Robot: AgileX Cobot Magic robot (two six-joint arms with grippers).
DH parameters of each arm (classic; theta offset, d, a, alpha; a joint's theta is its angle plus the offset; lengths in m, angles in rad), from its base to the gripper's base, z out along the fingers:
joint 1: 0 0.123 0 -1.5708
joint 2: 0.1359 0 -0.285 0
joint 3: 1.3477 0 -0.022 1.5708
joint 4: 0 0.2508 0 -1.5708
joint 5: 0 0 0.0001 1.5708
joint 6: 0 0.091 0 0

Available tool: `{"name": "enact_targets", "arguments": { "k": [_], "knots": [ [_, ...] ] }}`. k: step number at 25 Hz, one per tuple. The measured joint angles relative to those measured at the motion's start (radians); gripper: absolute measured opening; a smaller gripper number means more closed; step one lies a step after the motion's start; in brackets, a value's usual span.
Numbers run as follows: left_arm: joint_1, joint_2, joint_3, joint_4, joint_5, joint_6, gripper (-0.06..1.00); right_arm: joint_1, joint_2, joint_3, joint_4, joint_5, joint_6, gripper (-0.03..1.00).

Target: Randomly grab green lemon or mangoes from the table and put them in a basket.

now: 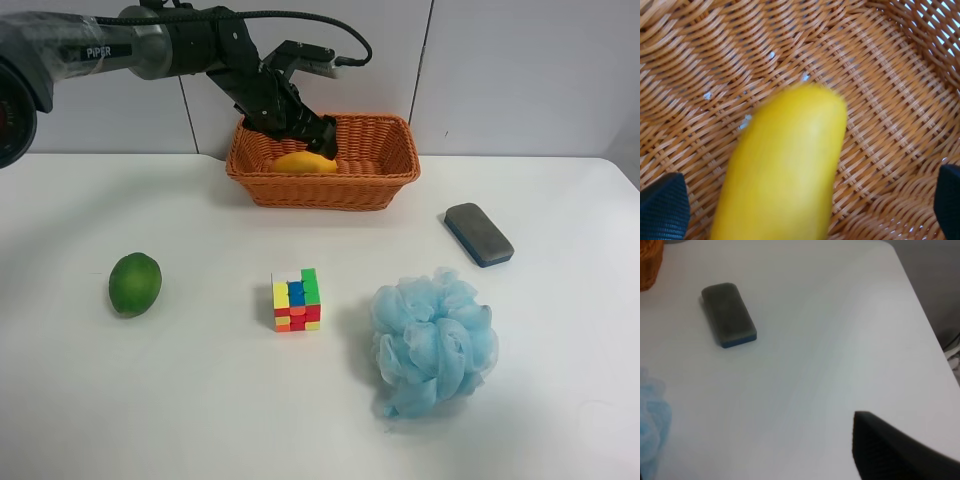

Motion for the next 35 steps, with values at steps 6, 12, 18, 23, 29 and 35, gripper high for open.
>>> {"name": "enact_targets", "arguments": {
  "k": [6, 12, 18, 23, 29, 35],
  "knots": [
    [0.000, -0.002, 0.000, 0.000, 0.001, 0.000, 0.99, 0.000, 0.000, 0.000, 0.000, 0.000, 0.000, 0.81],
    [0.007, -0.093, 0.000, 0.062, 0.137, -0.024, 0.99, 0.000, 0.000, 0.000, 0.000, 0.000, 0.000, 0.81],
    [0.073, -0.366, 0.000, 0.230, 0.409, -0.104, 0.99, 0.000, 0.000, 0.000, 0.000, 0.000, 0.000, 0.81],
    [0.167, -0.589, 0.001, 0.387, 0.562, -0.151, 0.99, 0.000, 0.000, 0.000, 0.000, 0.000, 0.000, 0.81],
    [0.341, -0.944, 0.155, 0.460, 0.573, -0.155, 0.99, 0.000, 0.000, 0.000, 0.000, 0.000, 0.000, 0.81],
    [0.581, -1.332, 0.512, 0.447, 0.579, -0.178, 0.99, 0.000, 0.000, 0.000, 0.000, 0.000, 0.000, 0.81]
  ]
}}
